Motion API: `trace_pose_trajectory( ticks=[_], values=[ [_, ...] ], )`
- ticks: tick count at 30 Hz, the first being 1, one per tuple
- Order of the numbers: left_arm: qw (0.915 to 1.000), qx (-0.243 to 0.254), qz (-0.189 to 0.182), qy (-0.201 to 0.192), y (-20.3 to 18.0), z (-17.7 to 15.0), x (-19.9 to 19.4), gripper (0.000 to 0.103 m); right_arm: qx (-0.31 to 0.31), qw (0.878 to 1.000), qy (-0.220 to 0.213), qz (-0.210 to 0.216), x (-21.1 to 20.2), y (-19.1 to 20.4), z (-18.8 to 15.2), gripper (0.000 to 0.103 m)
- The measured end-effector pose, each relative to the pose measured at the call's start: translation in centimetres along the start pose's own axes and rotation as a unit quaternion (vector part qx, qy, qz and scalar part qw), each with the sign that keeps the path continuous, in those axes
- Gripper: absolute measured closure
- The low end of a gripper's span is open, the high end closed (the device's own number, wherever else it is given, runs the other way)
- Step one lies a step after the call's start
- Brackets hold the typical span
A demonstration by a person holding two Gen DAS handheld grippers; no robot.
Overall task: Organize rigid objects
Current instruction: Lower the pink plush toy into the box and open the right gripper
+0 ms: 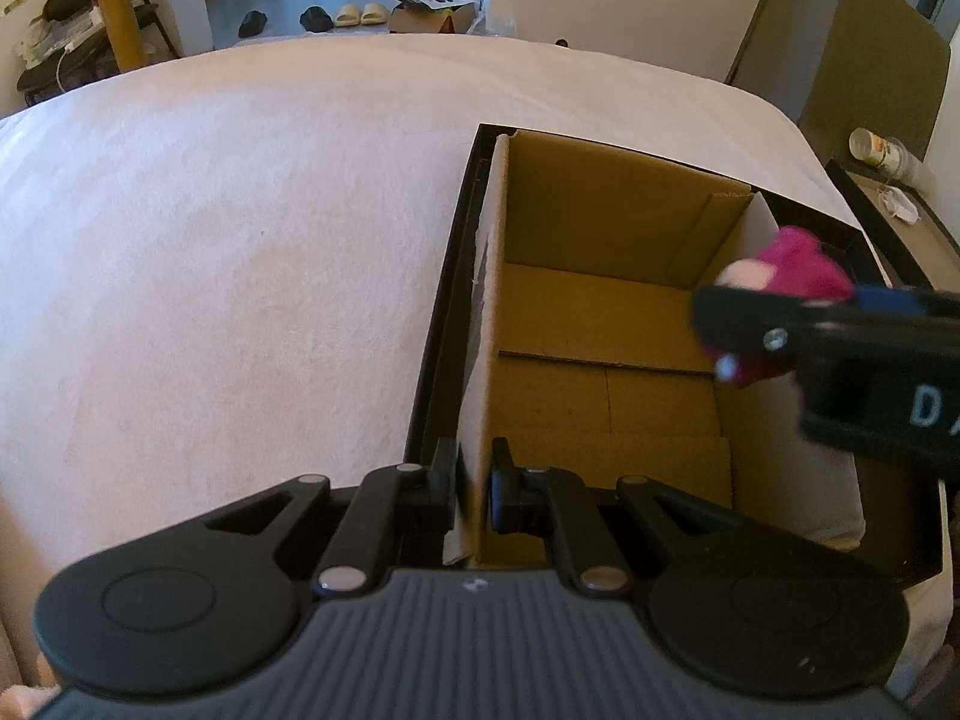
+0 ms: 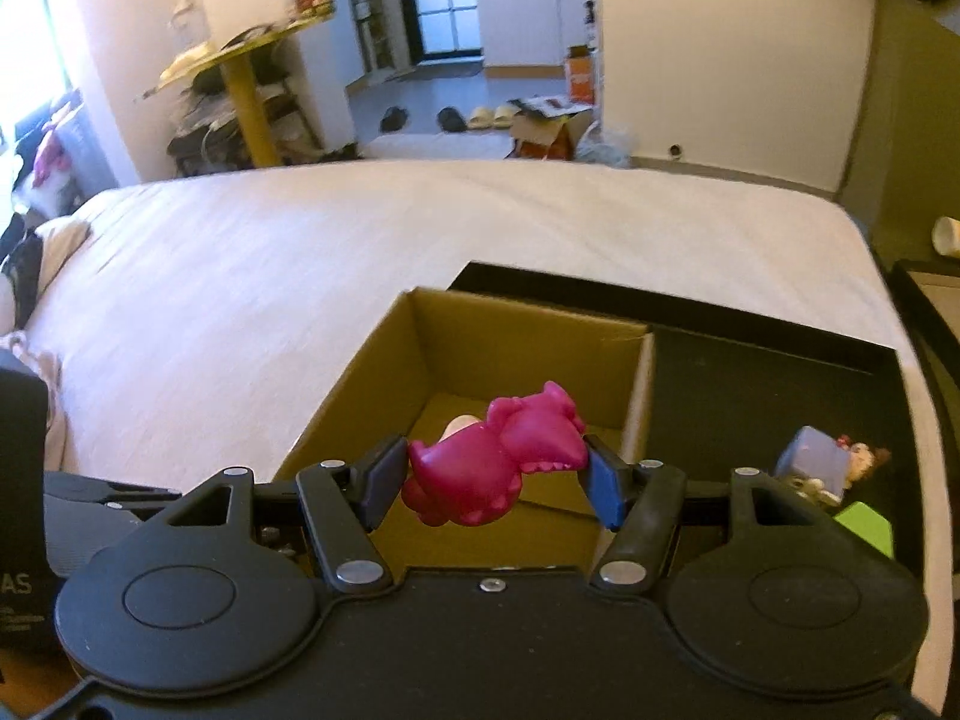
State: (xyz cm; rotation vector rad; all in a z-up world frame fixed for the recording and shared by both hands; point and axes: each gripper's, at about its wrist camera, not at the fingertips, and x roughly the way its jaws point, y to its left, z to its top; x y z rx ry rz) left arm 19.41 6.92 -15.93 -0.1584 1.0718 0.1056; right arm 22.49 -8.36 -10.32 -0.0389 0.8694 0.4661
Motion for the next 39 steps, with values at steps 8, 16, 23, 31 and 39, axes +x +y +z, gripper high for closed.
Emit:
trace_pose_trajectory(
  ticks=[8,16,23,31,39],
  values=[
    [0.9999,-0.013,-0.007,-0.001,0.3,0.3,0.4,0.093,-0.003,0.999,0.041,0.026,2.0,1.0,0.1,0.041],
    [0.9998,-0.016,-0.009,-0.001,0.5,0.4,0.5,0.093,0.013,0.998,0.060,0.027,3.0,1.1,-0.1,0.041],
    [0.9998,-0.016,-0.010,-0.001,0.5,0.3,0.6,0.093,0.017,0.998,0.056,0.030,2.8,1.1,0.3,0.038],
    [0.9999,-0.014,-0.008,-0.002,0.4,0.1,0.4,0.093,0.005,0.999,0.046,0.023,0.9,0.6,-0.1,0.028],
    [0.9999,-0.014,-0.009,-0.002,0.4,0.3,0.4,0.093,0.007,0.999,0.041,0.029,-1.3,-0.7,0.1,0.024]
  ],
)
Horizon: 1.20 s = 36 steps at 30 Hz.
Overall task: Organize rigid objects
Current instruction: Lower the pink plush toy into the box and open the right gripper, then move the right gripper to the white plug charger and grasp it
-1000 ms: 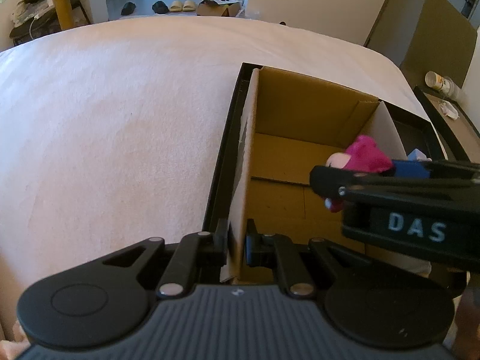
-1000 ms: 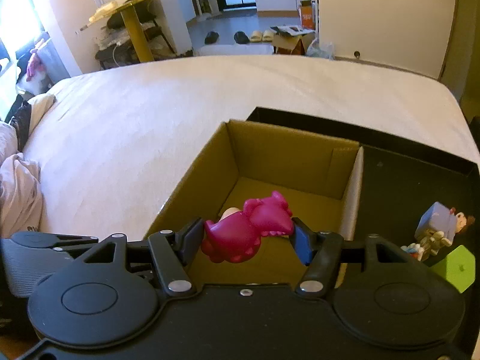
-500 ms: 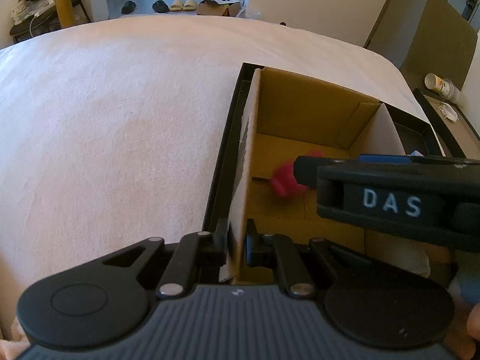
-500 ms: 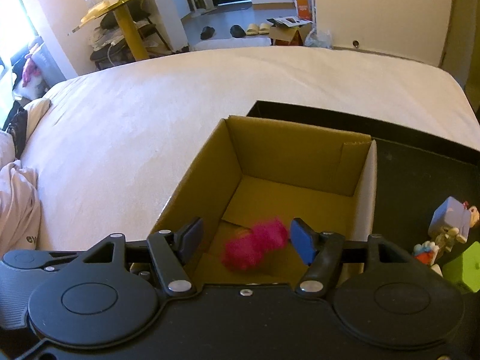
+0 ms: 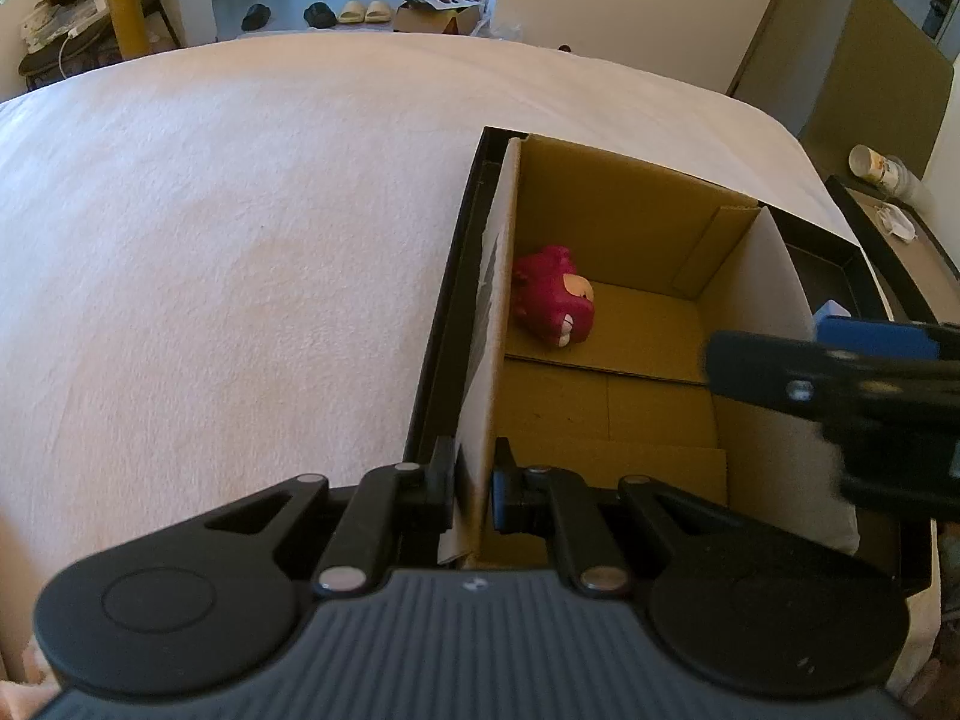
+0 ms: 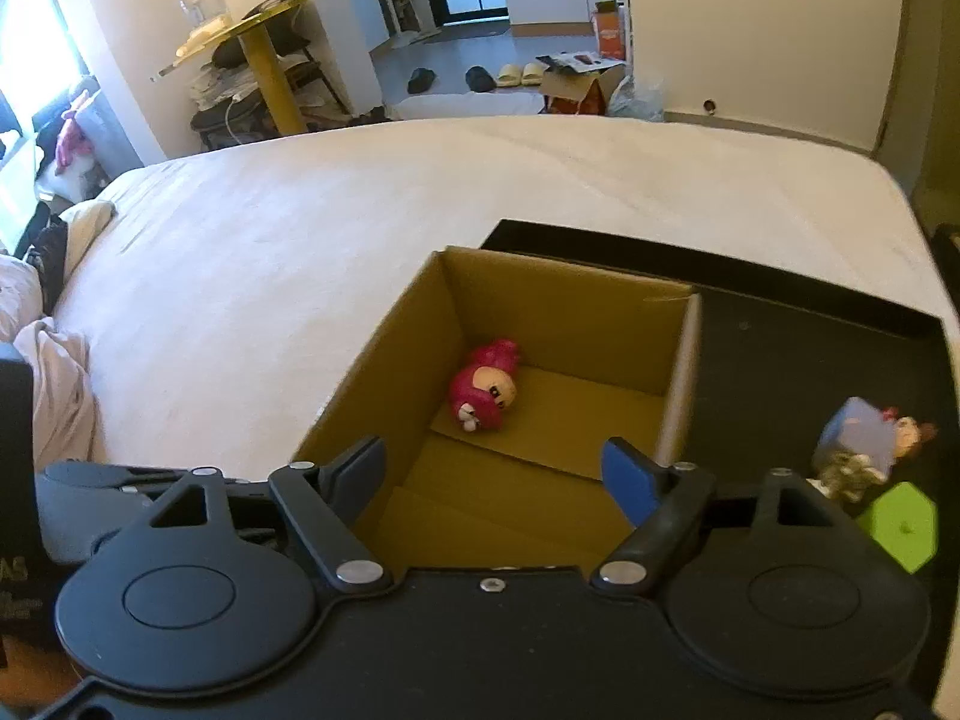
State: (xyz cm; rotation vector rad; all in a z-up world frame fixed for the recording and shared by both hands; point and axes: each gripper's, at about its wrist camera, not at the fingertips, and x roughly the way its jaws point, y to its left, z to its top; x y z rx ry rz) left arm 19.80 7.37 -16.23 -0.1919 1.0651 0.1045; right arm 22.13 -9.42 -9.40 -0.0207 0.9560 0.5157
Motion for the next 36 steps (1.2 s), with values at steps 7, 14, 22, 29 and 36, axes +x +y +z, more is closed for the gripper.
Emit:
trace_pose_trajectory(
  ticks=[7,14,22,29,36],
  values=[
    [1.0000,0.003,0.003,0.001,-0.2,0.0,0.0,0.093,-0.007,1.000,-0.012,-0.020,-2.0,-1.9,-0.3,0.018],
    [0.9999,0.008,0.009,0.000,-0.5,0.0,-0.1,0.093,-0.016,0.999,-0.011,-0.036,-2.9,-4.3,-1.1,0.018],
    [0.9994,0.023,0.024,0.002,-1.1,0.0,0.0,0.093,-0.027,0.998,0.003,-0.052,-2.9,-6.8,-2.1,0.018],
    [0.9983,0.042,0.041,0.007,-1.8,0.1,0.2,0.094,-0.031,0.998,0.017,-0.057,-2.9,-9.7,-3.1,0.019],
    [0.9962,0.061,0.063,0.005,-2.6,-0.2,0.4,0.093,-0.012,0.998,0.026,-0.060,-1.3,-11.6,-3.7,0.027]
  ],
)
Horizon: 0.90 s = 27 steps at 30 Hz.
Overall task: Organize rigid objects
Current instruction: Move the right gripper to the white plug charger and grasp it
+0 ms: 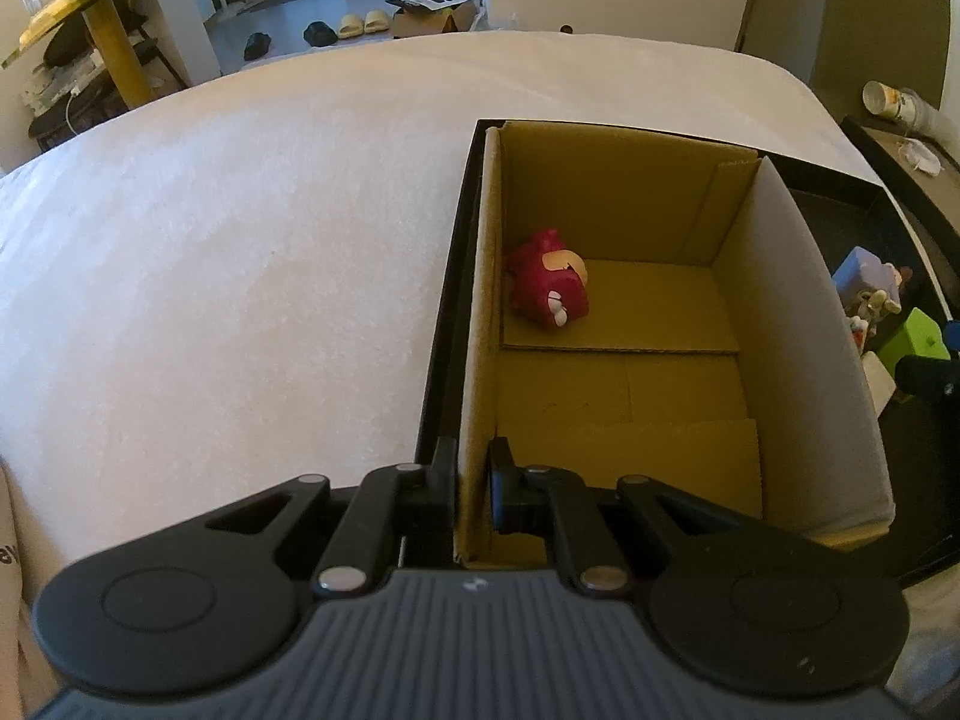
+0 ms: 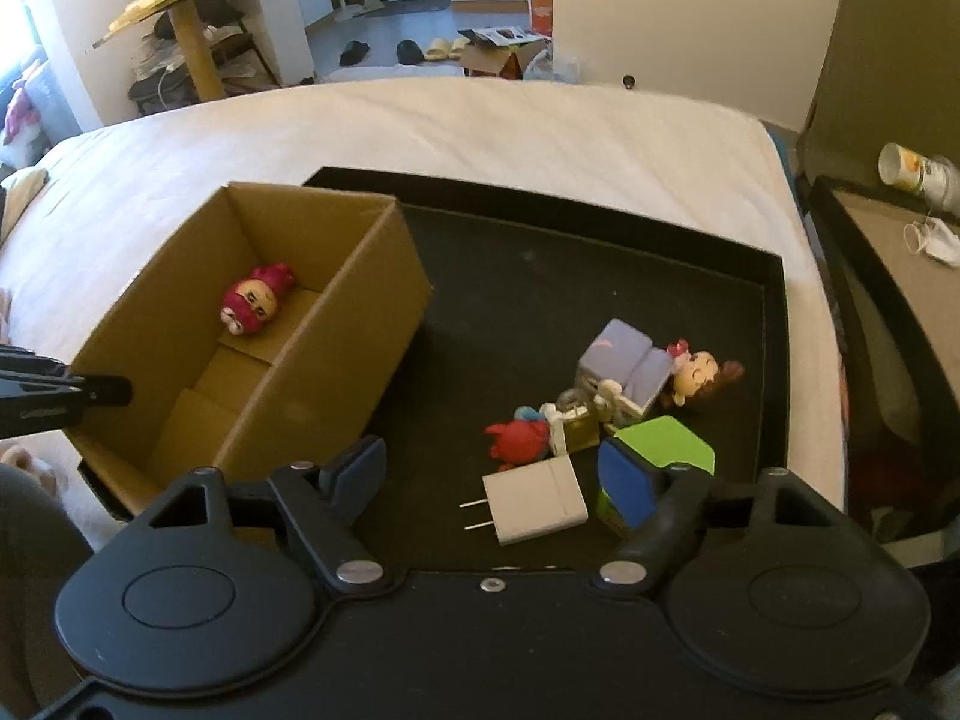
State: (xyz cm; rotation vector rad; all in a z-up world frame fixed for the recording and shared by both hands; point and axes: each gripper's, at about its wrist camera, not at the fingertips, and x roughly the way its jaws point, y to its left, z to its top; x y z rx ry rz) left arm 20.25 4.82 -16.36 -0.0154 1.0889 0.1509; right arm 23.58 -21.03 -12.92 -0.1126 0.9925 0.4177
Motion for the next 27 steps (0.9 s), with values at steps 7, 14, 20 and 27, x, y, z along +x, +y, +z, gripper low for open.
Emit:
trace_pose_trajectory(
  ticks=[7,14,20,27],
  values=[
    [0.9999,0.007,0.008,-0.001,-0.3,0.1,0.0,0.093,-0.016,1.000,0.022,-0.011,2.2,-0.1,-0.4,0.027],
    [0.9998,0.011,0.015,0.001,-0.6,0.1,0.1,0.092,-0.033,0.999,0.028,-0.024,3.6,0.0,-0.4,0.025],
    [0.9998,0.012,0.017,0.000,-0.7,0.0,0.2,0.092,-0.054,0.997,0.025,-0.052,4.2,0.3,-0.3,0.024],
    [0.9997,0.014,0.018,-0.001,-0.6,0.0,0.1,0.092,-0.054,0.997,0.021,-0.055,4.2,0.3,-0.4,0.027]
  ],
)
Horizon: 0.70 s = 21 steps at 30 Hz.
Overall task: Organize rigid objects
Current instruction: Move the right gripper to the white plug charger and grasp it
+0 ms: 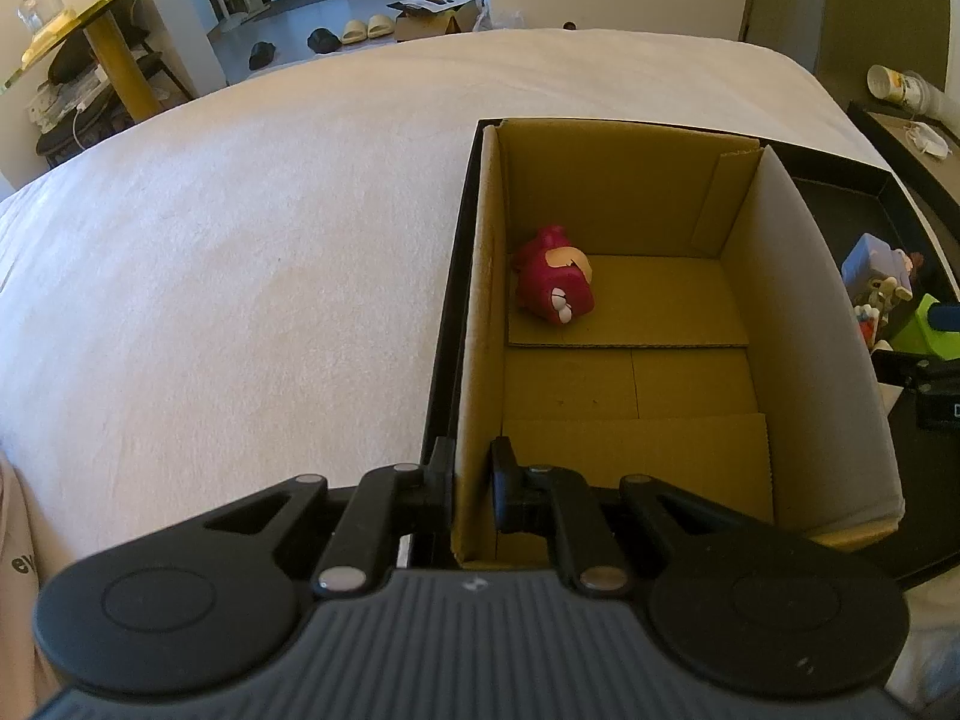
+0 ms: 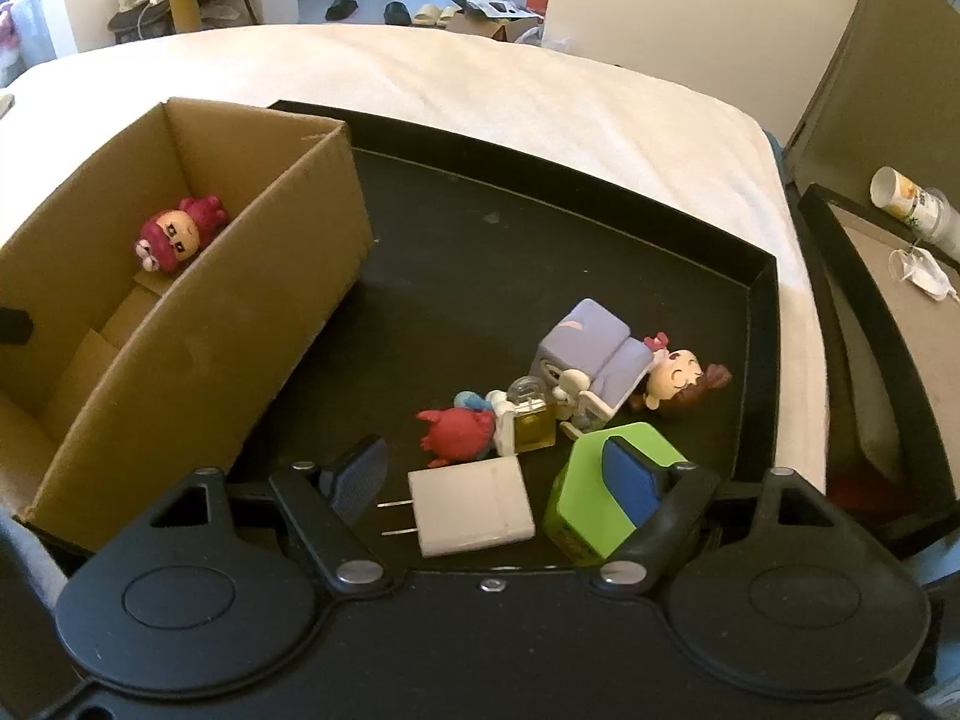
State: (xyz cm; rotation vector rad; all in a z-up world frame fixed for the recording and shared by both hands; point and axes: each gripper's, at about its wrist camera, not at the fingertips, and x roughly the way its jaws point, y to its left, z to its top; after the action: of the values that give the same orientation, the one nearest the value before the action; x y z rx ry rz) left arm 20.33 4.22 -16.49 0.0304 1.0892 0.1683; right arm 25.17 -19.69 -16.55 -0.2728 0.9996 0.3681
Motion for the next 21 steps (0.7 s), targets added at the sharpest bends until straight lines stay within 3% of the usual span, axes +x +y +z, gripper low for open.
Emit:
trace_pose_trajectory(
  ticks=[9,14,21],
  values=[
    [1.0000,-0.004,0.002,0.003,-0.1,0.1,0.0,0.092,-0.035,0.999,0.002,0.012,-0.1,1.5,-0.4,0.033],
    [1.0000,0.000,0.005,0.003,-0.4,0.1,0.0,0.092,-0.068,0.997,0.036,-0.021,1.2,2.6,-1.1,0.033],
    [0.9999,-0.001,0.009,0.004,-0.5,0.1,0.0,0.092,-0.052,0.997,0.054,-0.013,2.5,1.7,-1.2,0.033]
  ],
)
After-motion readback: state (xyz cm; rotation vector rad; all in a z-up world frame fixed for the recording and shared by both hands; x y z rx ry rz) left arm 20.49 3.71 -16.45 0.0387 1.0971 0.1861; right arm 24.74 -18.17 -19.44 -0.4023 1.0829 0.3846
